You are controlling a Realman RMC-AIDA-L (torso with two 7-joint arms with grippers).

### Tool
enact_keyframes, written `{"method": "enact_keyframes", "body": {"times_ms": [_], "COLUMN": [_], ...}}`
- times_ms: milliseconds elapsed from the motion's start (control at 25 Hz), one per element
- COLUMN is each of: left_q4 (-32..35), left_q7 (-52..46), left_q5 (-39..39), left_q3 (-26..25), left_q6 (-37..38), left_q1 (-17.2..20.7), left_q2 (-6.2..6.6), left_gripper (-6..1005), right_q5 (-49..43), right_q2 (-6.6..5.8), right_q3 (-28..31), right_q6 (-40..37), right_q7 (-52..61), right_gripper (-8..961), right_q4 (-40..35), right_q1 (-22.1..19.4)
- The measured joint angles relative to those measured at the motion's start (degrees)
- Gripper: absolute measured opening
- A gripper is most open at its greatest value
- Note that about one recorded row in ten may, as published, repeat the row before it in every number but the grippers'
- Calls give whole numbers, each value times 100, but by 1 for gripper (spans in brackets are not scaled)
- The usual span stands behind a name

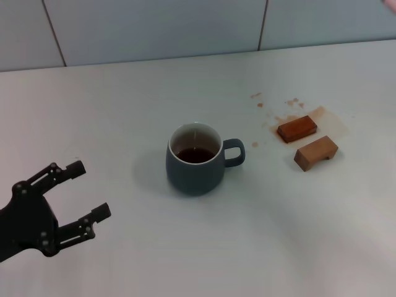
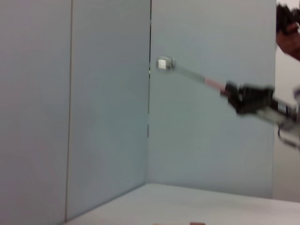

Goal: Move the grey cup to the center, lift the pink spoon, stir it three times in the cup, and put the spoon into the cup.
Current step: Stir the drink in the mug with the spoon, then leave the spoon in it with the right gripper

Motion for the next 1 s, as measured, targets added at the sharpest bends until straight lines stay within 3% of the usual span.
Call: {"method": "enact_keyframes", "body": {"times_ms": [160, 360, 520, 680, 880, 1000], "left_q4": [1, 0, 0, 0, 1, -8], "left_q7": [-16, -24, -26, -28, -30, -30], "left_q5": [10, 14, 17, 18, 17, 17], "left_q3": [136, 232, 263, 281, 288, 292], "left_q6": [-174, -325, -339, -341, -341, -344], "left_q1": [2, 1, 1, 1, -13, -23], "left_q2": [0, -6, -14, -33, -62, -66], "left_gripper": [863, 863, 863, 863, 863, 863], "right_q5": [24, -77, -823, -1884, -3087, -3435], "right_q2": [-125, -79, -219, -328, -356, -384], "right_q3": [-1259, -3358, -4897, -5476, -5538, -5613], "right_q6": [-320, 122, 609, 413, 173, 167], "right_q7": [2051, 4159, 5576, 6236, 6381, 6378], "right_gripper": [105, 105, 105, 105, 105, 105], "right_q4": [-1936, -4284, -5394, -5344, -4463, -4047], "right_q1": [607, 972, 1334, 2183, 3226, 3603]}}
